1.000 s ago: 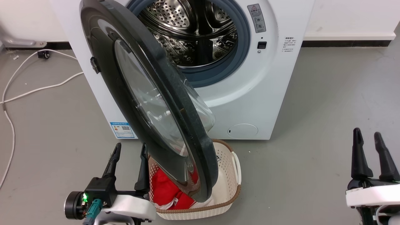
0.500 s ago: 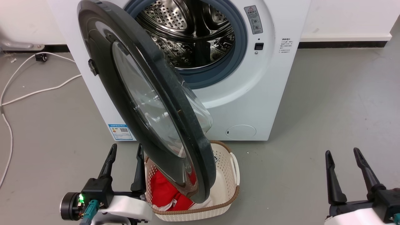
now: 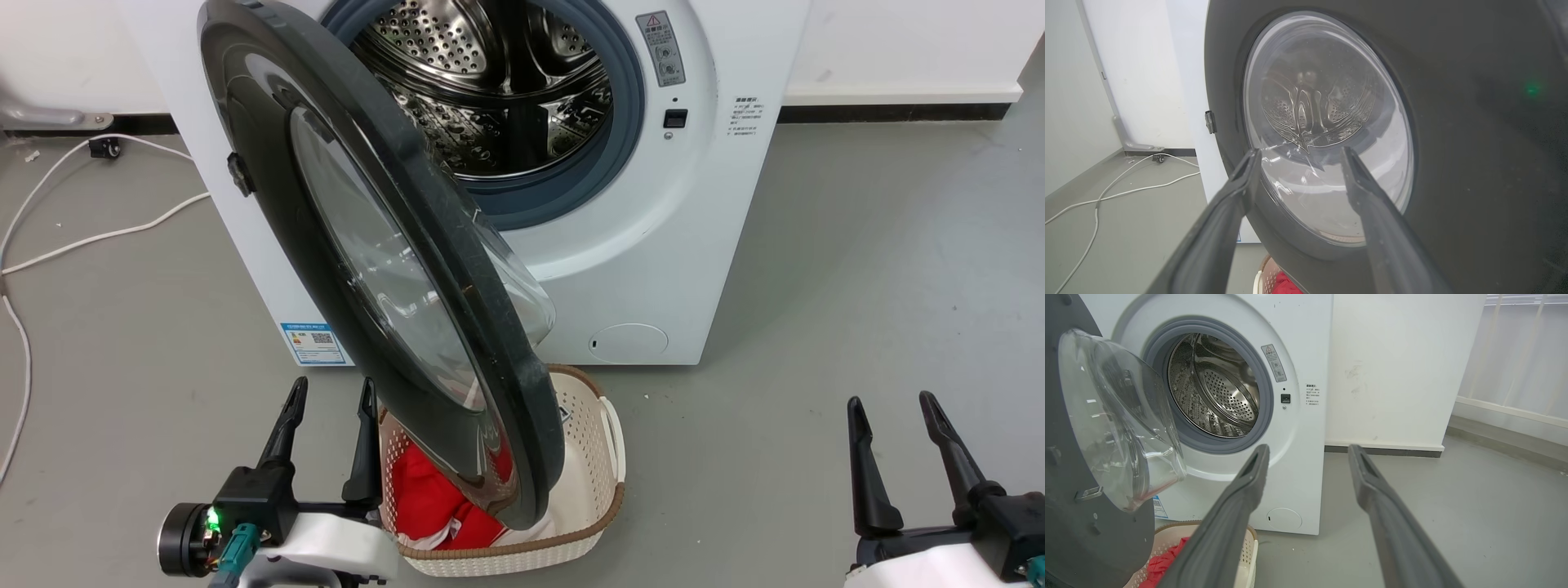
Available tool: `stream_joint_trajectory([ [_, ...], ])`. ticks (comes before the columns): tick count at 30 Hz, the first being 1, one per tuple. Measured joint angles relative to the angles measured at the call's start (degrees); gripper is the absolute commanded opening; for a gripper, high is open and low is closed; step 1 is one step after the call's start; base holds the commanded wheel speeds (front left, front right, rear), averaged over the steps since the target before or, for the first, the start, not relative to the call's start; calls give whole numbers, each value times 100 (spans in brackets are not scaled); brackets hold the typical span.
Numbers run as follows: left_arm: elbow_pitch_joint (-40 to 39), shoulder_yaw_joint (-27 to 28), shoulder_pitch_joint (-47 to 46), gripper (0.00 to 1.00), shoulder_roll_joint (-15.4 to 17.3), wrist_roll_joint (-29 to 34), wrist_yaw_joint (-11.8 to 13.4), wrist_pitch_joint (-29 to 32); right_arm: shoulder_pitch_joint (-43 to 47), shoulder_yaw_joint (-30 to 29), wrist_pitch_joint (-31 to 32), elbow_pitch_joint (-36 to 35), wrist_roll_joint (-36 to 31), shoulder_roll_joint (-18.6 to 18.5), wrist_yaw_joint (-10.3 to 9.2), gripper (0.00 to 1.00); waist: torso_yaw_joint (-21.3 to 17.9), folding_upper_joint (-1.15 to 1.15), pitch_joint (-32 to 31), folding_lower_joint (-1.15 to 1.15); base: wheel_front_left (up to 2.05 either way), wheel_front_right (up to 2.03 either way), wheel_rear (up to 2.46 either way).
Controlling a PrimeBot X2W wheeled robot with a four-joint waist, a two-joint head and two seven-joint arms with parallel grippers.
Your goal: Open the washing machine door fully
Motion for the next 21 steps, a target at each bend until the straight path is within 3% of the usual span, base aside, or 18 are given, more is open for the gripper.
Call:
stream_joint_trajectory([
  [3, 3, 3, 0, 96, 1, 3, -13, 0, -3, -14, -1, 27, 58, 1, -1, 100, 4, 0, 5, 0, 0, 0, 0],
  [4, 4, 7, 0, 42, 0, 0, -14, 0, -3, -10, 0, 38, 80, 1, 0, 100, 5, 0, 7, 0, 0, 0, 0],
  [5, 4, 10, 0, 16, 0, -7, -10, 0, -2, -9, -1, 48, 91, 2, 0, 100, 7, 0, 10, 0, 0, 0, 0],
  [6, 14, 14, 0, 0, 1, -23, -9, 0, -2, -8, -7, 51, 93, 2, 0, 100, 7, 0, 12, 0, 0, 0, 0],
  [21, -170, 40, -43, 0, 0, -45, -68, 0, 0, -43, -35, 101, 159, 3, 0, 100, -1, 0, 11, 0, 0, 0, 0],
])
